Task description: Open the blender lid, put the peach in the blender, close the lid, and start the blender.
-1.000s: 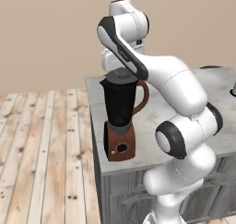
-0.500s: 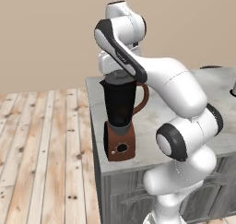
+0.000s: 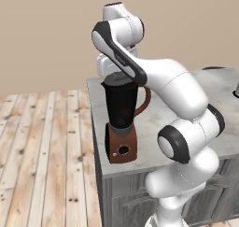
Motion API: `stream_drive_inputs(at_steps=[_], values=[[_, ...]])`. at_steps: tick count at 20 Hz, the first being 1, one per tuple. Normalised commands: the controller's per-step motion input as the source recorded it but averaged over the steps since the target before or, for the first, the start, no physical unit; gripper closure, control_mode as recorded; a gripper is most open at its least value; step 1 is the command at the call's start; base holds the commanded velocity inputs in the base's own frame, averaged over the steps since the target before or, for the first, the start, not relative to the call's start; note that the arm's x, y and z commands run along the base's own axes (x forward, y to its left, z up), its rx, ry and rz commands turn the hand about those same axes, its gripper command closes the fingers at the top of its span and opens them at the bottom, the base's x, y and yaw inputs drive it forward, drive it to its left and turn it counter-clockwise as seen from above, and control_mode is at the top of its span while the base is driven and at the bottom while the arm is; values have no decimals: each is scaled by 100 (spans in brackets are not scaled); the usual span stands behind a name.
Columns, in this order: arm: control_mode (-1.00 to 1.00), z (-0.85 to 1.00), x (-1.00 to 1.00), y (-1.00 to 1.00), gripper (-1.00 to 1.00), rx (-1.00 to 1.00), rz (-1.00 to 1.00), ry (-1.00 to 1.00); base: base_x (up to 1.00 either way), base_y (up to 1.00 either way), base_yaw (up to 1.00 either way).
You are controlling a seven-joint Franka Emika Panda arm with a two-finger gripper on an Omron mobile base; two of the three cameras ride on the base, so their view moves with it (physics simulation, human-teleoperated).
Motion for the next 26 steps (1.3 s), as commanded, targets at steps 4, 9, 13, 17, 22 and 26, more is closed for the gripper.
stream_drive_inputs(at_steps=[4, 9, 13, 17, 22, 26], values=[[-100, -17, 1, -9, 100, 8, 7, 0, 0, 0, 0], [-100, -18, 0, -8, 100, 8, 0, -1, 0, 0, 0], [-100, -17, 0, 0, 100, 6, 0, -1, 0, 0, 0], [-100, -29, 0, 0, 100, 1, 0, 0, 0, 0, 0], [-100, -18, 0, 0, -100, 0, 0, 0, 0, 0, 0], [-100, 0, 0, -3, -100, 1, 0, -1, 0, 0, 0]])
